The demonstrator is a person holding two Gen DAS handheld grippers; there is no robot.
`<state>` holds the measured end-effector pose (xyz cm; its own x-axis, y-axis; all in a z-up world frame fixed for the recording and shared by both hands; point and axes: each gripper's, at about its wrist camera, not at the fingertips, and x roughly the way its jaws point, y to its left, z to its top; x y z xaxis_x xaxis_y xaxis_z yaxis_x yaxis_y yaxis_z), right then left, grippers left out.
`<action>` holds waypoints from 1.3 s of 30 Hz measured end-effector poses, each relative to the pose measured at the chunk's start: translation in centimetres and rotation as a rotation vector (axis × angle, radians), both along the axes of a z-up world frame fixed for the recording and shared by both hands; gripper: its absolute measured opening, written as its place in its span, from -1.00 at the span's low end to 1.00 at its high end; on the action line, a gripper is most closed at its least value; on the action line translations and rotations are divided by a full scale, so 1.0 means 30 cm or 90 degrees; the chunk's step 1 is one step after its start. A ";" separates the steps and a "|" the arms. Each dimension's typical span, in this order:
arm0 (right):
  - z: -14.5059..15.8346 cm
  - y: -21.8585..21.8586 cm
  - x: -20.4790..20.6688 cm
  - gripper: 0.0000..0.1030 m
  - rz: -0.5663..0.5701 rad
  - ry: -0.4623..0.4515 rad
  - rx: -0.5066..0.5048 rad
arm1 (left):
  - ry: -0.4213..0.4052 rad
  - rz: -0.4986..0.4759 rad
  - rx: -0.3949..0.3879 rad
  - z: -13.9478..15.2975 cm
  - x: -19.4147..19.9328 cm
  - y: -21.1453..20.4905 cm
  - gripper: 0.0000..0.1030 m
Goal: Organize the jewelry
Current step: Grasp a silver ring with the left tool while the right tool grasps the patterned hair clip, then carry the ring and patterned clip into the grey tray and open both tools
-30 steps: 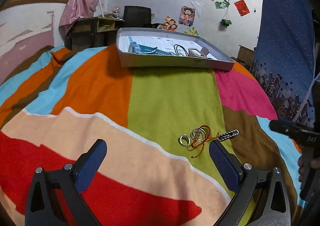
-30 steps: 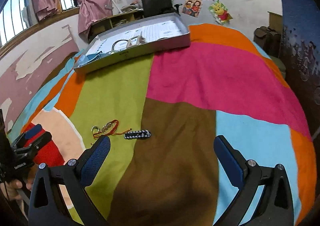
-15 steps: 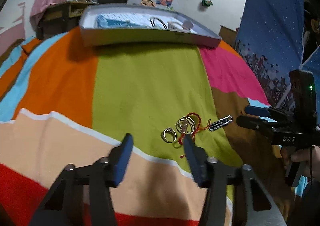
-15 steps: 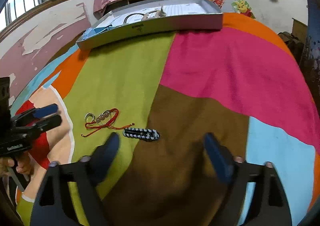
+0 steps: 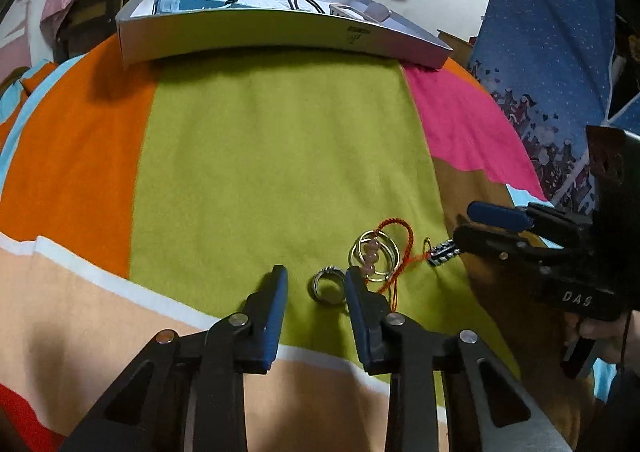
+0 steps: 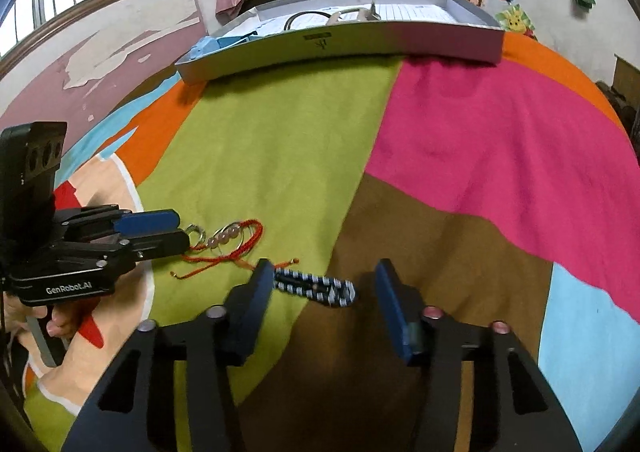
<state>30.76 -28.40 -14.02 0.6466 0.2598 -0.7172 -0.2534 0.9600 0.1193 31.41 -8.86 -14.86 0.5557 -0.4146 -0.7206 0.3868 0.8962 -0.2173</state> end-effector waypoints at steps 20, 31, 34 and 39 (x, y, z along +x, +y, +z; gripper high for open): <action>-0.052 0.050 -0.024 -0.37 0.095 0.096 -0.001 | 0.015 -0.030 0.036 -0.025 0.002 -0.044 -0.55; -0.056 0.076 -0.022 -0.74 0.090 0.099 -0.030 | 0.002 -0.013 0.034 -0.015 -0.018 -0.037 -0.62; -0.046 0.061 -0.035 -0.74 0.079 0.106 -0.025 | -0.002 0.008 0.026 -0.001 -0.037 -0.017 -0.62; -0.002 0.021 -0.072 -0.74 0.064 0.082 -0.016 | -0.014 0.042 0.011 0.043 -0.070 0.010 -0.62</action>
<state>28.60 -27.77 -14.09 0.5200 0.2993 -0.8000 -0.3324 0.9337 0.1332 29.30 -8.56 -13.58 0.5977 -0.3641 -0.7143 0.3314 0.9234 -0.1935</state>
